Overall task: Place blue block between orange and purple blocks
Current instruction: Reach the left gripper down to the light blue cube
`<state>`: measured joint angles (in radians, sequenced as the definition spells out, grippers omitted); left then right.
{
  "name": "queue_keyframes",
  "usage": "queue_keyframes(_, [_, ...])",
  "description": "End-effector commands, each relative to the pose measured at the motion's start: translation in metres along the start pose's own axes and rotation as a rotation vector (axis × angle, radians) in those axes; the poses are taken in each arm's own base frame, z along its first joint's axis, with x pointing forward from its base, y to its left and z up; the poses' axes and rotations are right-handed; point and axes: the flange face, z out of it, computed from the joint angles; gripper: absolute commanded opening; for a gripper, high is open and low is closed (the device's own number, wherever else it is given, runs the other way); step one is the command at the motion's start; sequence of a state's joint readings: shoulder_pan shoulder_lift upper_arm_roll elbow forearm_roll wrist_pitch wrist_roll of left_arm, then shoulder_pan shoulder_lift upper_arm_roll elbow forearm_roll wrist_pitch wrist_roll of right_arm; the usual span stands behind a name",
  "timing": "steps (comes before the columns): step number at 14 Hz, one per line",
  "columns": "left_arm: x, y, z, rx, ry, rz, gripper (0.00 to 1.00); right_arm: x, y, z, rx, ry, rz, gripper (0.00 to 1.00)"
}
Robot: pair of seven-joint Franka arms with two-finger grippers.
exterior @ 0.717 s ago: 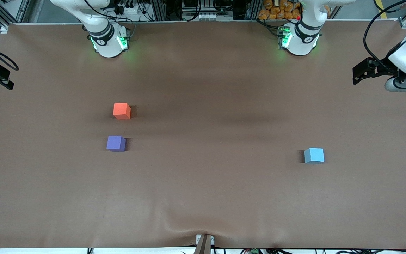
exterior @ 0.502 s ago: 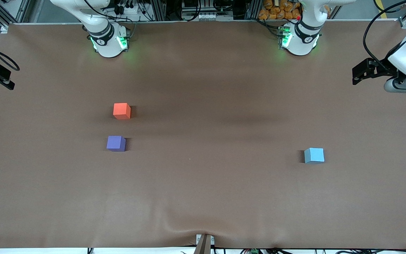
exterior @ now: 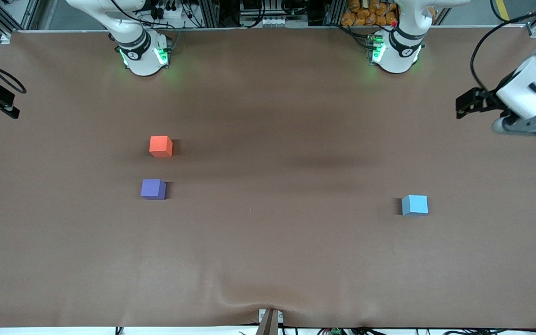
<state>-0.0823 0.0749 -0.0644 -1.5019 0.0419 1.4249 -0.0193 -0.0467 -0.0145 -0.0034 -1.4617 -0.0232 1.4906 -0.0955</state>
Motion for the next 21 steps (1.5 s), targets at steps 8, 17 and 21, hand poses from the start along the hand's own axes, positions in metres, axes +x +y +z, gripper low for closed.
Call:
queue_keyframes(8, [0.099,0.006,0.101,-0.027,0.000,-0.192,1.00,0.001,0.001,-0.002,0.000,-0.002,-0.003,1.00])
queue_keyframes(17, [0.166,-0.001,0.267,-0.012,-0.022,-0.109,1.00,0.001,0.001,-0.001,0.000,-0.005,-0.004,1.00])
queue_keyframes(21, [0.169,-0.015,0.314,0.024,0.033,-0.096,1.00,0.001,0.001,-0.001,0.000,-0.005,-0.004,1.00])
